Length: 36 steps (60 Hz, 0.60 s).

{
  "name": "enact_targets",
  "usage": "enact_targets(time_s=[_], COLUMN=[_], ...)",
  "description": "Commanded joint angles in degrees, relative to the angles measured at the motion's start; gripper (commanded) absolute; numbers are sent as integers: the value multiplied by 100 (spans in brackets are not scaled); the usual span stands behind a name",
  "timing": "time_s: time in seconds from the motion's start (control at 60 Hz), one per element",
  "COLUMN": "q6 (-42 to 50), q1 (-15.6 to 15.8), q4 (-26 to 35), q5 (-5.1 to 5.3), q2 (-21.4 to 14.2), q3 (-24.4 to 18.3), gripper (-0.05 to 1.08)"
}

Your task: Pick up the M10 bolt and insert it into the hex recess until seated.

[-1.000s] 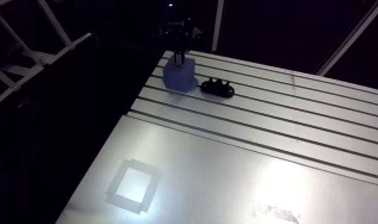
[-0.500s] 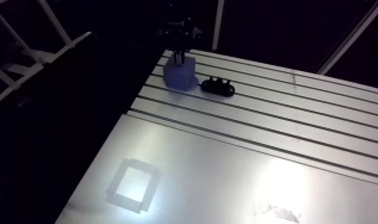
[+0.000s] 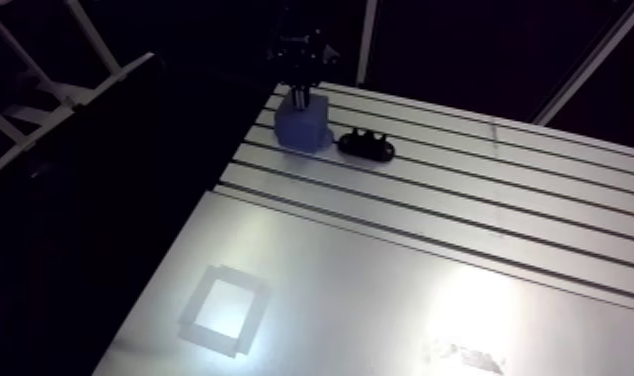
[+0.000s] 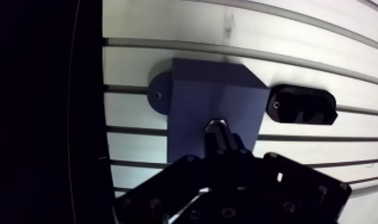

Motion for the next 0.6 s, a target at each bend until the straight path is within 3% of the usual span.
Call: enact_targets(time_s=[0.017, 0.6], q6=[-6, -6], q1=[1, -8], q4=[0, 9], q5=[0, 25], q2=[2, -40], q3=[0, -42], gripper=[107, 107])
